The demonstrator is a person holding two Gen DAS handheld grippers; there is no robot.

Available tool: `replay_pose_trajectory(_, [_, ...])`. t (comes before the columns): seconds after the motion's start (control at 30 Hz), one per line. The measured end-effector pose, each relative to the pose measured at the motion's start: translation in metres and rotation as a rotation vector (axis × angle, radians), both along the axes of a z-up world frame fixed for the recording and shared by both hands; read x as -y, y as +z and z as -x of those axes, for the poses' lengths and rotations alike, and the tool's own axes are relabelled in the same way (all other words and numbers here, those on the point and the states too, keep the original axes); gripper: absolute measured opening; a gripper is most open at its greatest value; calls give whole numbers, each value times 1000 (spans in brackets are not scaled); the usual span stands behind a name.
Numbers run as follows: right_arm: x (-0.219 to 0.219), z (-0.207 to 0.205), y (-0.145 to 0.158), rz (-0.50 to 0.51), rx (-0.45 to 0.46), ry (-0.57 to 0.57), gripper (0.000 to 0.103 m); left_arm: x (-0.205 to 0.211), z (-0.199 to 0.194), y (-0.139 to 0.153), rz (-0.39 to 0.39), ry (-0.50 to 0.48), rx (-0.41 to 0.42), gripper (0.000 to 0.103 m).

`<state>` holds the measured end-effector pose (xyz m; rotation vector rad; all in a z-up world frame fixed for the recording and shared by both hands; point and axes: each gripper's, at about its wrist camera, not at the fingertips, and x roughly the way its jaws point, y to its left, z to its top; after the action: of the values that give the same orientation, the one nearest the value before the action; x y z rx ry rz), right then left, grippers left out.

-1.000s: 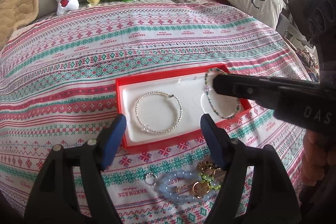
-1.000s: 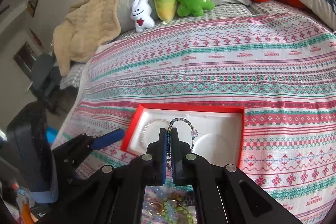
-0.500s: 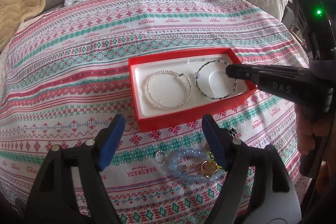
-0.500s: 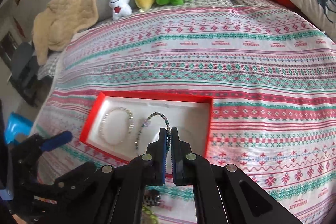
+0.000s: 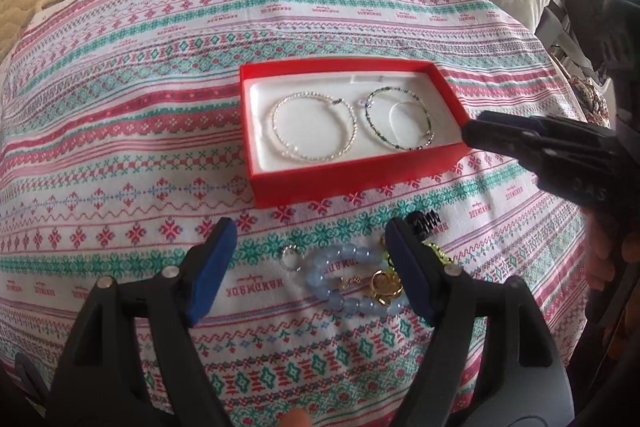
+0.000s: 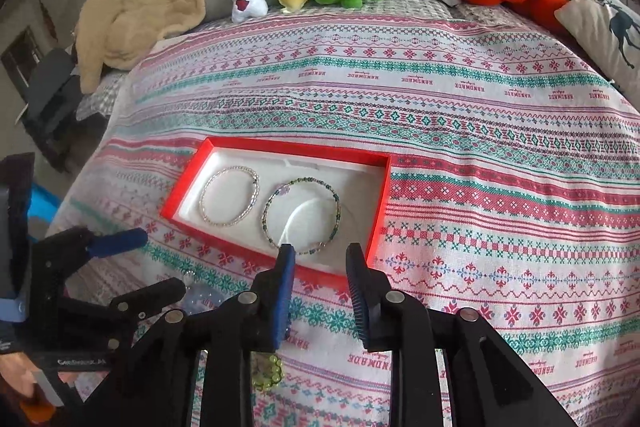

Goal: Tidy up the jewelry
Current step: 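Lift both tools out of the red box back toward the pile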

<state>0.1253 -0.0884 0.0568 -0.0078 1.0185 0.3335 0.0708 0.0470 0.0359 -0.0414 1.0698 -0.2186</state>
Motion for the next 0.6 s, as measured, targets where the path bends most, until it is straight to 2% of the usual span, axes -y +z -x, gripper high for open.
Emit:
replay_pose_trajectory(0.03, [0, 4, 1, 2, 2, 7, 59, -2, 1, -1, 6, 5, -7, 77])
replay_pose_trajectory(0.07, [0, 8, 2, 0, 8, 10, 66, -4, 3, -2, 11, 10, -15, 77])
replay_pose_trajectory(0.1, [1, 14, 4, -4, 22, 12, 68, -6, 5, -4, 11, 13, -24, 77])
replay_pose_trajectory(0.33, [-2, 38, -1, 44, 6, 27, 68, -20, 18, -18, 5, 49, -91, 77])
replay_pose_trajectory(0.6, [10, 50, -33, 126, -123, -45, 69, -42, 35, -30, -1, 117, -158, 77])
